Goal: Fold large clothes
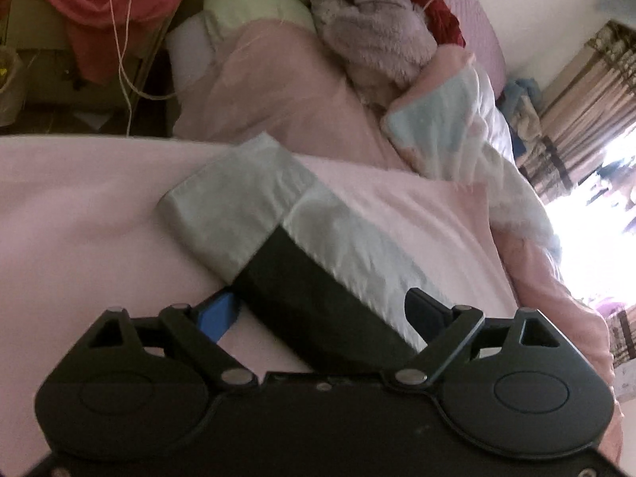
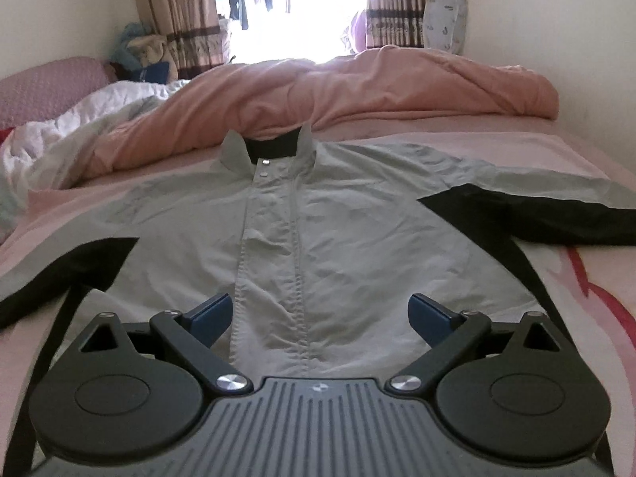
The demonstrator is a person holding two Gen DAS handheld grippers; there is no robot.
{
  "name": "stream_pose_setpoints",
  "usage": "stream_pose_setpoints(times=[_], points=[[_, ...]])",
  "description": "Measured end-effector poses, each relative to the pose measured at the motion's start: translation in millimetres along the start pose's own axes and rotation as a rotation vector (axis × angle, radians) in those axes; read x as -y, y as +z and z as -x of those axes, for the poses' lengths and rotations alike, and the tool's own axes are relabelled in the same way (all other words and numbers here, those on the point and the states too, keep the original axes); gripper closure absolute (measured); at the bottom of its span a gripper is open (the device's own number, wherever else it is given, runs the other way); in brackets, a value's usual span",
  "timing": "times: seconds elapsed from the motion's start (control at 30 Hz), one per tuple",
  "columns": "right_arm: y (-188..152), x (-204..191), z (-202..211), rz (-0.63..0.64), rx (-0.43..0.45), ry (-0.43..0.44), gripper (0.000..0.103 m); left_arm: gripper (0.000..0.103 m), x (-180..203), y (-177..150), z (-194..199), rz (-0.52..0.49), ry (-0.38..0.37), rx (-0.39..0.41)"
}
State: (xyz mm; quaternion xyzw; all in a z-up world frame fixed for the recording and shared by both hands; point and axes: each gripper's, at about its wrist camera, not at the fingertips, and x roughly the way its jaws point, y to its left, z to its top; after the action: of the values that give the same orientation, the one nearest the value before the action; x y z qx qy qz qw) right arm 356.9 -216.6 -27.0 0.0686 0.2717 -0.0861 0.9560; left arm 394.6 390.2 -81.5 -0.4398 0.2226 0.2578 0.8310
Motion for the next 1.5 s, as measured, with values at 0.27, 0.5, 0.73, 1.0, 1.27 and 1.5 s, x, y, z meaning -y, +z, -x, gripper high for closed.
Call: stream_pose_setpoints(times=[0.27, 0.5, 0.73, 1.0, 1.27, 1.5], points=[[-1.8, 2.3, -21.9, 0.006, -0.046, -0.009, 0.000, 0.062, 6.5, 12.2, -20.2, -0.003, 0.053, 0.060], [-4.9, 11.0, -18.0, -0.005, -0.048, -0.009, 0.000, 0.103, 9.8, 15.4, -7.8, 0.018, -0.047, 0.067], [-6.6, 25.8, -13.8, -0.030, -0.044, -0.005, 0.000, 0.103, 101.9, -6.6, 47.5, -0.177, -0.288, 0.100], [-7.4, 64.4, 0.7, -0.088, -0.024, -0.034, 0.000, 0.103, 303.4, -150.2, 107.1, -0.523, -0.792, -0.113], [4.0, 110.0, 13.3, -0.144, 0.011, -0.007, 0.000, 0.048, 411.2, -325.4, 118.6, -0.774, -0.988, -0.374], [20.0, 134.3, -51.2, -0.344, -0.071, 0.231, 0.013, 0.043, 346.4, -257.3, 91.5, -0.864, -0.741, -0.164]])
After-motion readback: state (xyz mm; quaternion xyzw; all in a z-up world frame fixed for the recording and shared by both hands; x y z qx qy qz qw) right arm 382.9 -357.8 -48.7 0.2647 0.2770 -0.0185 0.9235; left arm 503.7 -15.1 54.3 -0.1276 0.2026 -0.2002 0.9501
